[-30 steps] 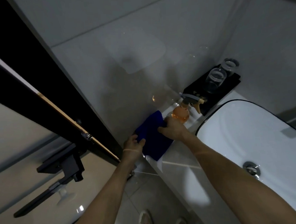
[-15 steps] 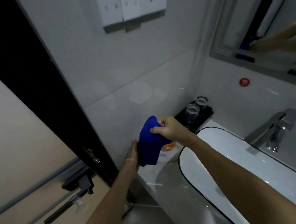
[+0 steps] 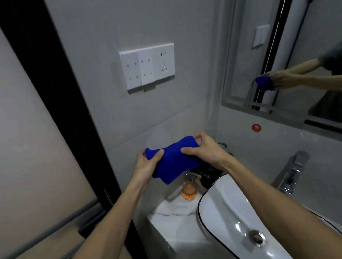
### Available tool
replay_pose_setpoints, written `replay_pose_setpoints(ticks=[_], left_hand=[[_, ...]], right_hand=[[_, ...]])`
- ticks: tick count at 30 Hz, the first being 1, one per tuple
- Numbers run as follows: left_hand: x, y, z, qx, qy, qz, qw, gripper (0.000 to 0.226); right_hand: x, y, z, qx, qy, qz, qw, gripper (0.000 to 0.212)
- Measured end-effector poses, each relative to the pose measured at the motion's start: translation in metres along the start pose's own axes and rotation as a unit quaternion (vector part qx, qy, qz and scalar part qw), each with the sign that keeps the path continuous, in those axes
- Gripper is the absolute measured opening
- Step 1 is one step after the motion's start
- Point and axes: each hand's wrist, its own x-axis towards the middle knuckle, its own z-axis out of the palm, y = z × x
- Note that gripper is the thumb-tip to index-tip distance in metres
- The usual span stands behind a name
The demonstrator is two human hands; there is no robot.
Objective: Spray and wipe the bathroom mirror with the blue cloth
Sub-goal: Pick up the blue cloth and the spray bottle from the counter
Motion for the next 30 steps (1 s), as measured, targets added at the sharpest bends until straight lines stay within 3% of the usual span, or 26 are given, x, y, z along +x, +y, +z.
replay_pose_setpoints(ticks=[5, 8, 10, 13, 17, 21, 24, 27, 30], left_hand=[[-0.010, 0.036, -0.007, 0.115, -0.005, 0.060, 0.992, 0.107], [-0.018, 0.057, -0.010, 0.165, -0.074, 0.100, 0.978, 0.116], [-0.023, 0.066, -0.009, 0.214, -0.115, 0.122, 0.962, 0.107], [-0.030, 0.073, -0.003, 0.312, -0.112, 0.167, 0.928, 0.085], [-0.039, 0.083, -0.004, 0.387, -0.072, 0.232, 0.890, 0.044], [-0.044, 0.096, -0.007, 0.419, -0.063, 0.235, 0.875, 0.034], [-0.053, 0.111, -0.001, 0.334, -0.076, 0.191, 0.920, 0.032], [-0.062, 0.122, 0.010, 0.235, -0.075, 0.151, 0.957, 0.035], [-0.072, 0.128, 0.026, 0.157, -0.064, 0.156, 0.973, 0.030]], right_hand=[[-0.007, 0.002, -0.015, 0.003, -0.074, -0.067, 0.995, 0.098], [-0.011, -0.004, -0.016, -0.126, -0.059, -0.107, 0.984, 0.088], [-0.012, -0.009, -0.014, -0.229, -0.024, -0.129, 0.965, 0.067], [-0.017, -0.015, -0.011, -0.269, 0.017, -0.162, 0.949, 0.042], [-0.024, -0.026, -0.024, -0.283, 0.002, -0.171, 0.944, 0.034], [-0.032, -0.038, -0.045, -0.076, -0.065, -0.144, 0.984, 0.035], [-0.032, -0.040, -0.051, 0.082, -0.067, -0.107, 0.989, 0.043], [-0.032, -0.046, -0.044, 0.240, -0.013, -0.080, 0.968, 0.043], [-0.032, -0.054, -0.030, 0.406, 0.067, -0.073, 0.909, 0.042]])
